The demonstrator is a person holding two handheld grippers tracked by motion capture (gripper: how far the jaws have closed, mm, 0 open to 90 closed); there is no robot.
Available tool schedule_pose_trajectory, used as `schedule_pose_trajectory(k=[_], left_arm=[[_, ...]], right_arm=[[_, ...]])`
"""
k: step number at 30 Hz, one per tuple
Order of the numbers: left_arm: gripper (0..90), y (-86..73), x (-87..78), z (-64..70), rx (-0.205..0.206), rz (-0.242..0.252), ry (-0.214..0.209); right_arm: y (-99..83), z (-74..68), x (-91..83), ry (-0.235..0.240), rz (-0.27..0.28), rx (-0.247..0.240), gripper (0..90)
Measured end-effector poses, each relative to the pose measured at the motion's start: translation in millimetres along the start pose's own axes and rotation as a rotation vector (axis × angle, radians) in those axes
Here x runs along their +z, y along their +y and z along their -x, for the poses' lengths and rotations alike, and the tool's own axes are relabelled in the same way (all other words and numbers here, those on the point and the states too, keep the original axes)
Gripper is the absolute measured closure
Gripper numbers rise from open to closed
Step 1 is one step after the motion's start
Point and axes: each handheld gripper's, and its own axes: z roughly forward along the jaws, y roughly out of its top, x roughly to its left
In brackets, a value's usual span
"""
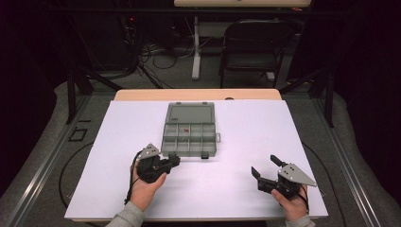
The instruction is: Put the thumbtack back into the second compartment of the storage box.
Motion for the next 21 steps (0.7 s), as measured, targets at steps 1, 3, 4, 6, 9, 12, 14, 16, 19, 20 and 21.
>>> schedule_pose_trajectory(k=[1, 3, 4, 6, 9, 12, 14, 16, 19, 20, 21], left_arm=[[85.1, 2.6, 0.7, -1.5, 0.0, 0.005, 0.005], [85.1, 7.6, 2.4, -3.7, -0.008, 0.007, 0.011], [85.1, 10.2, 3.2, -4.3, -0.009, 0.008, 0.017], [85.1, 15.2, 4.4, -6.1, -0.007, 0.014, 0.021], [85.1, 23.5, 5.9, -9.3, -0.009, 0.016, 0.028], [85.1, 33.6, 6.9, -13.3, -0.018, 0.026, 0.03], [85.1, 39.7, 7.2, -15.4, -0.015, 0.03, 0.034], [85.1, 46.3, 8.0, -18.1, -0.016, 0.034, 0.041], [85.1, 55.5, 10.3, -21.9, -0.024, 0.038, 0.044], [85.1, 57.3, 10.6, -22.6, -0.025, 0.036, 0.046], [85.1, 59.7, 11.7, -23.5, -0.025, 0.041, 0.05]], right_arm=[[0.0, 0.0, 0.0, 0.001, 0.001, 0.0, 15.7], [-0.1, 0.3, 0.0, 0.0, 0.001, -0.001, 15.7], [-0.1, 0.3, 0.0, 0.0, 0.001, -0.001, 15.7], [-0.1, 0.4, 0.0, 0.0, 0.001, 0.0, 15.7], [-0.1, 0.1, 0.0, 0.001, 0.0, 0.001, 15.7], [-0.1, 0.3, 0.1, 0.0, 0.0, 0.0, 15.7], [0.0, 0.5, 0.1, 0.0, 0.0, -0.001, 15.7], [0.0, 0.6, 0.1, -0.001, 0.0, -0.001, 15.7], [0.1, 0.6, -0.1, 0.0, 0.002, -0.002, 15.7], [0.1, 0.7, -0.1, -0.001, 0.003, -0.002, 15.7], [0.1, 0.7, -0.2, 0.0, 0.002, -0.001, 15.7]])
